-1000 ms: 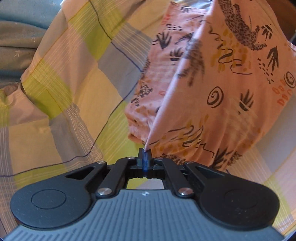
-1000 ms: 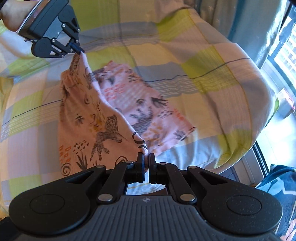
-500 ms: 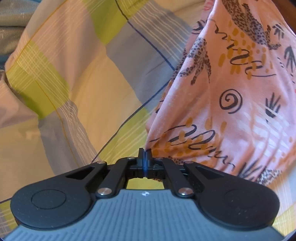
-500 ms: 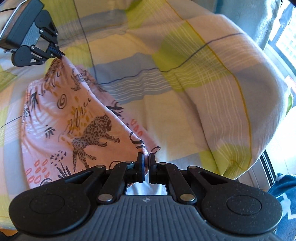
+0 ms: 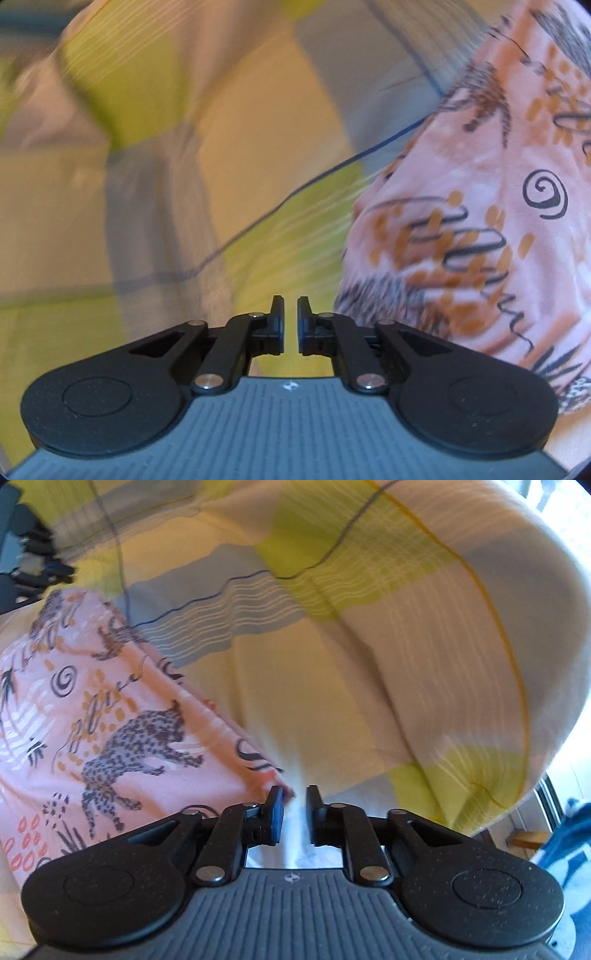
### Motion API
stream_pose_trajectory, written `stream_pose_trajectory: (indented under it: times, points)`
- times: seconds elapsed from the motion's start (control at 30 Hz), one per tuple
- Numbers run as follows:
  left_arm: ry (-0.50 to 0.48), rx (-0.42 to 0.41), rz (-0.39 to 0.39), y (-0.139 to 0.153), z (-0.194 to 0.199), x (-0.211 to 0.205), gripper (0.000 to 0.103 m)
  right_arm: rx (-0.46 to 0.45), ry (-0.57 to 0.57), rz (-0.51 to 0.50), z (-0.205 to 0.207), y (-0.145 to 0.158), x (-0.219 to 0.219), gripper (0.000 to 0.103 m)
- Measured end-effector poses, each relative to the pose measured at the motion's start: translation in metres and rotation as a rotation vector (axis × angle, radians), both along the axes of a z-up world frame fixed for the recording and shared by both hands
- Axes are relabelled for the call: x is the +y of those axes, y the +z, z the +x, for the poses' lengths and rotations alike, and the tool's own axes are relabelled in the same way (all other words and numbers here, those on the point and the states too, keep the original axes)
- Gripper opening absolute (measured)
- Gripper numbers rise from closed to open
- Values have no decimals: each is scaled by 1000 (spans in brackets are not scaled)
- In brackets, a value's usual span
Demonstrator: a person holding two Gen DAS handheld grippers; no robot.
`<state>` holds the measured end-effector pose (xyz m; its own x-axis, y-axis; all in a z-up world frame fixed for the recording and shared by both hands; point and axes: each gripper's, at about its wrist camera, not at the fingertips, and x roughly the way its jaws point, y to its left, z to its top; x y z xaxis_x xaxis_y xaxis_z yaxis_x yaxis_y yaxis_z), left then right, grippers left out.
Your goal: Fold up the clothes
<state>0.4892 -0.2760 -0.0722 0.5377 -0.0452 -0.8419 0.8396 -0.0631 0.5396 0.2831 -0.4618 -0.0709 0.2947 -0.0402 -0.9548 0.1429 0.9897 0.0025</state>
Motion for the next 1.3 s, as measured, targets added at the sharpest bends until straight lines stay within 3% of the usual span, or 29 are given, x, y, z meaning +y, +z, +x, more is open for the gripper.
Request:
stream_pose_trajectory:
  times: [0.1, 0.17, 0.3, 0.37, 0.6, 0.73, 0.77, 0.8, 0.83, 0.9, 0.97, 1.03, 1.17, 1.23, 1.3]
  points:
    - [188, 96, -113, 18, 10, 15, 12, 2, -21, 13, -7, 4, -3, 20]
    - [299, 183, -187, 25, 18, 20, 27, 3, -8, 29, -9, 5, -2, 25]
    - [480, 316, -315, 28, 37, 25, 28, -3, 32, 48, -5, 8, 3, 29]
    - [536, 338, -336, 27, 40, 24, 28, -12, 41, 55, -2, 8, 5, 32]
    - [606, 386, -400, 45, 44, 31, 28, -3, 49, 82, 12, 1, 6, 32]
    - [554, 467, -395, 38, 42, 24, 28, 10, 60, 90, 17, -8, 5, 32]
    - [536, 468, -382, 34, 42, 21, 24, 14, 61, 89, 18, -10, 5, 33]
    - [527, 462, -371, 30, 41, 18, 6, 17, 62, 88, 19, -12, 5, 32]
    - [521, 452, -360, 26, 41, 16, 1, 18, 63, 87, 19, -14, 4, 32]
    - [518, 419, -381, 26, 42, 16, 1, 21, 68, 84, 20, -16, 4, 30]
    - [532, 384, -419, 28, 44, 19, 1, 22, 72, 79, 21, -17, 3, 8]
    - [547, 381, -420, 24, 44, 22, 1, 7, 69, 57, 20, -15, 1, 0]
    - [592, 386, -399, 15, 48, 27, 6, 22, 66, 58, 22, -23, -5, 0]
    - [617, 343, -412, 19, 48, 33, 20, 33, 90, 36, 23, -24, -4, 0]
    - [639, 299, -437, 27, 45, 43, 21, 40, 78, 2, 21, -22, -4, 9]
